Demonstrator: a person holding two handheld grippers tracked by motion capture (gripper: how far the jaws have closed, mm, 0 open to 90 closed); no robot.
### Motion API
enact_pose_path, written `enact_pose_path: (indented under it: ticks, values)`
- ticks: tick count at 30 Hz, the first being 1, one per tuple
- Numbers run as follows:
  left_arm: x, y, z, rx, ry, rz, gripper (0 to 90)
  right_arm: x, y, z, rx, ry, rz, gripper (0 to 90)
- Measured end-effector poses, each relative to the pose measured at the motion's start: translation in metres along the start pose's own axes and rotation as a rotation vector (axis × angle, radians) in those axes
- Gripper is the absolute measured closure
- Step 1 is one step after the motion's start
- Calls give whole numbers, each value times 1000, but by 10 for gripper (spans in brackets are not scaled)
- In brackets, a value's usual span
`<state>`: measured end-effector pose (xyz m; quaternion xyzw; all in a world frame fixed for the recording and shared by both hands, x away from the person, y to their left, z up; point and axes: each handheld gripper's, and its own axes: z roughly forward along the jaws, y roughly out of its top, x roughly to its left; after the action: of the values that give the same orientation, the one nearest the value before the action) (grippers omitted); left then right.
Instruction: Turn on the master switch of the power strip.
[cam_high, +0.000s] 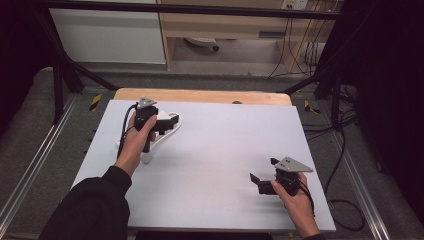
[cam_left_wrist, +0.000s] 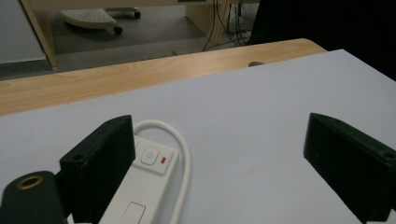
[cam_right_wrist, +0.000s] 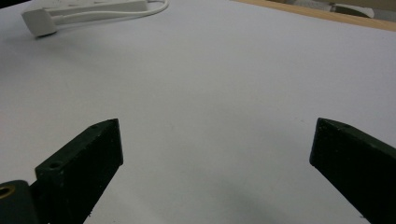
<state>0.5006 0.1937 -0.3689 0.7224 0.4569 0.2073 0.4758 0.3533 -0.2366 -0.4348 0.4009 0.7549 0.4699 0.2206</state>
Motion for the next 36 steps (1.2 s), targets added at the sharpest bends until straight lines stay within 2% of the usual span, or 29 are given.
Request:
enact_pose_path:
  ticks: [11, 16, 22, 36]
  values:
    - [-3, -12, -20, -3, -29, -2, 80, 0, 0, 0, -2, -2, -5, 30]
    - [-2, -16, -31, -3, -12, 19, 79, 0, 0, 1, 4, -1, -4, 30]
    - [-2, -17, -49, -18, -5, 18, 79, 0, 1, 0, -2, -4, -6, 29]
    - [4, -32, -89, -44, 3, -10, 79, -1, 0, -1, 0, -11, 1, 29]
